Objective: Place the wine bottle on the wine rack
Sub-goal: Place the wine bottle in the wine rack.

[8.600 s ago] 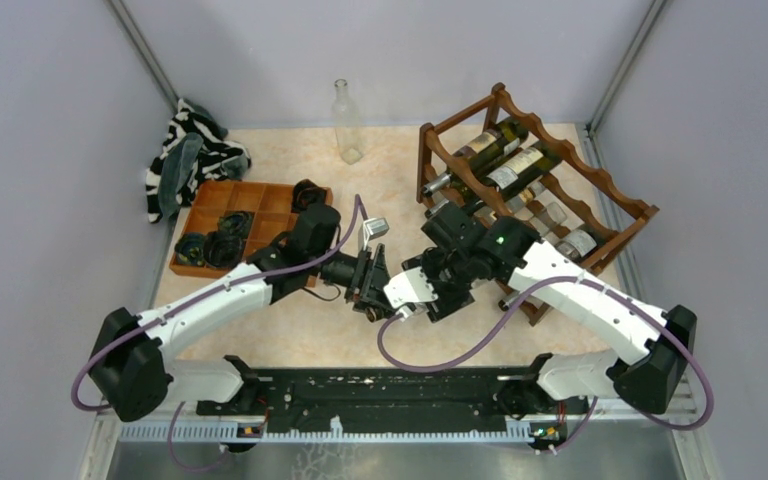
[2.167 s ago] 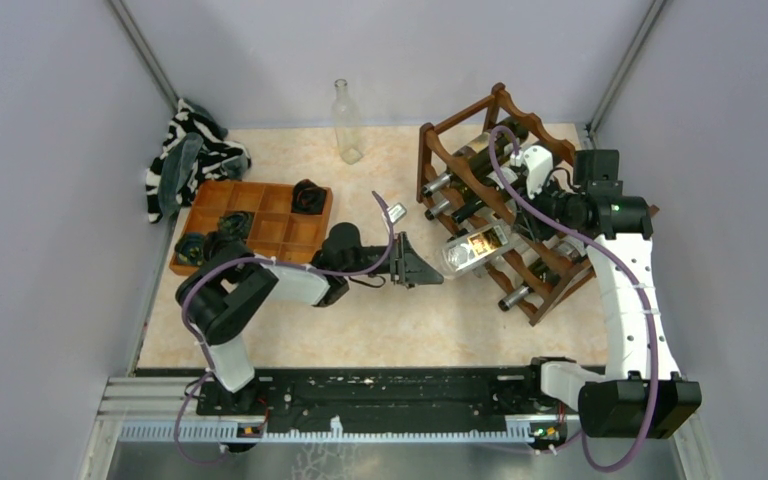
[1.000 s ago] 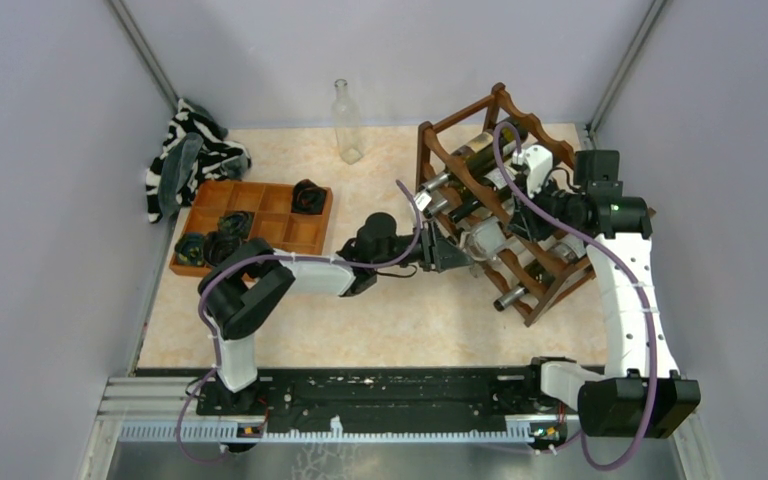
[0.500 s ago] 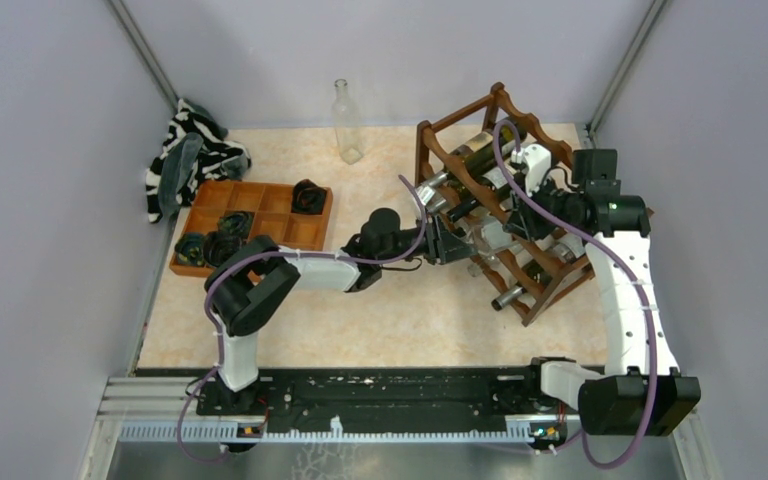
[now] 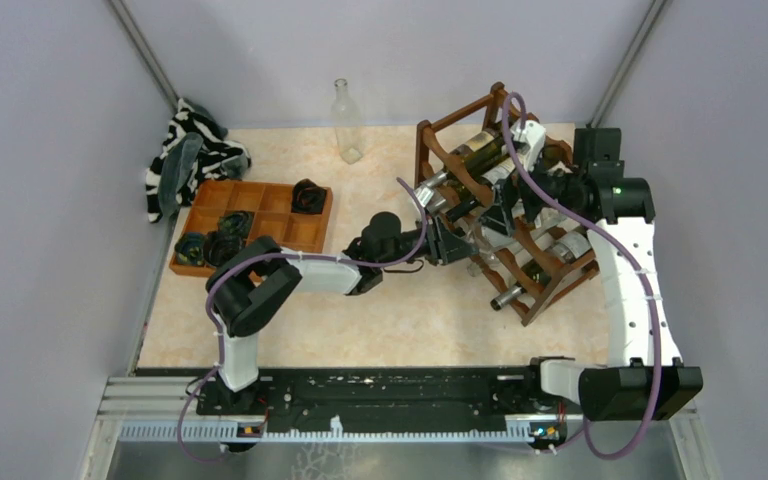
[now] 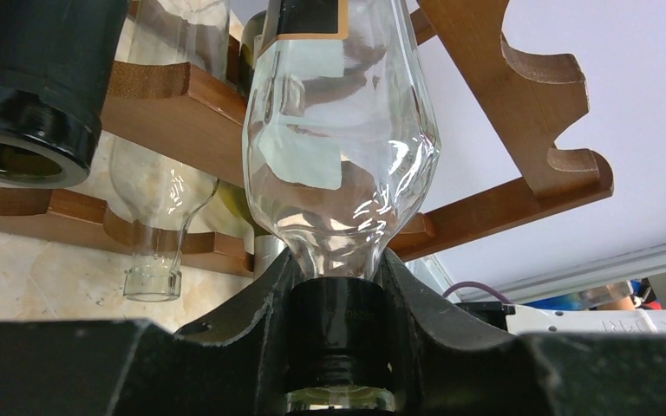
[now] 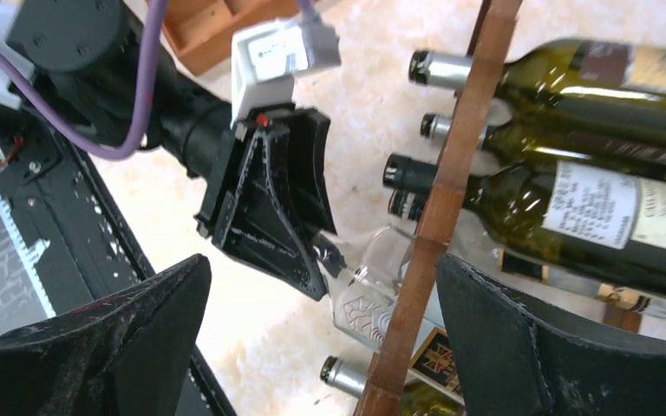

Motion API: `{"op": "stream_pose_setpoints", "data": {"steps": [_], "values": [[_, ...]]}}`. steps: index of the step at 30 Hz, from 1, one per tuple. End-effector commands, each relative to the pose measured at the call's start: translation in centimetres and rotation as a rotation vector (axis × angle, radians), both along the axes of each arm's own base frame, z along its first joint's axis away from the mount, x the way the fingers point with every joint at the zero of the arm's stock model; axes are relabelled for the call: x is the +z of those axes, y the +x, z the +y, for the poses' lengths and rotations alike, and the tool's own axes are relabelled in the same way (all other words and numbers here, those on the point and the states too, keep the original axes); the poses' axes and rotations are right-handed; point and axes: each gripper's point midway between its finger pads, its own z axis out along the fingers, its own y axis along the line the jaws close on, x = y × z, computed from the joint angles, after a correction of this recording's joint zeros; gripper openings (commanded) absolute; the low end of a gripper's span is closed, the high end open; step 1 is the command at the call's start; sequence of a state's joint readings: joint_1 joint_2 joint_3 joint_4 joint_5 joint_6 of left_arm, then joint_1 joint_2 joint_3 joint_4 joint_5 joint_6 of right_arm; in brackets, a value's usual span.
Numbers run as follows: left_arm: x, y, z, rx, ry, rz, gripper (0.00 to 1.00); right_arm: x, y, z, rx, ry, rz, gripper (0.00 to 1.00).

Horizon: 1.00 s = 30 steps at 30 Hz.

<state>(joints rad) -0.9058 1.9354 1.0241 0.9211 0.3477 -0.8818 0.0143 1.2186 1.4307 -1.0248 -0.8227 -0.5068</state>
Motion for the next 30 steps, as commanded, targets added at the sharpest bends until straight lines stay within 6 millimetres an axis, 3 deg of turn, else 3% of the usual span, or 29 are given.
{"op": "stream_pose_setpoints", "data": {"steps": [1,4,6,11,14,16,19,23,27,30], "values": [[4.8,0.8,-0.1,0.056,-0.138,-0.134,0.0,4.7,0.7,-0.3,-0.013,0.068,-0.106,0.98],[4.8,0.9,-0.2,0.063,-0.141,-0.134,0.0,5.7,2.0,-2.3,-0.11,0.056,-0.137,0.98],[4.8,1.0,-0.2,0.068,-0.143,-0.135,0.0,5.9,3.4,-4.9,-0.224,0.029,-0.157,0.98],[5.2,1.3,-0.4,0.083,-0.146,-0.151,0.0,4.3,5.1,-11.1,-0.429,-0.016,-0.145,0.98],[5.2,1.4,-0.5,0.094,-0.145,-0.161,0.0,3.2,4.9,-13.2,-0.488,-0.036,-0.123,0.93],[5.2,1.5,-0.6,0.1,-0.144,-0.166,0.0,2.2,4.7,-14.2,-0.52,-0.063,-0.099,0.83],[5.3,1.5,-0.8,0.109,-0.145,-0.176,0.0,0.5,4.3,-14.7,-0.535,-0.086,-0.056,0.5],[5.5,1.5,-1.1,0.132,-0.138,-0.194,0.0,-0.8,4.1,-16.0,-0.572,-0.152,-0.051,0.22],[5.7,1.8,-1.2,0.161,-0.139,-0.202,0.0,-2.5,3.9,-16.7,-0.566,-0.206,0.006,0.1],[5.7,2.1,-1.2,0.176,-0.142,-0.203,0.0,-4.2,3.5,-16.7,-0.535,-0.221,0.074,0.09]]}}
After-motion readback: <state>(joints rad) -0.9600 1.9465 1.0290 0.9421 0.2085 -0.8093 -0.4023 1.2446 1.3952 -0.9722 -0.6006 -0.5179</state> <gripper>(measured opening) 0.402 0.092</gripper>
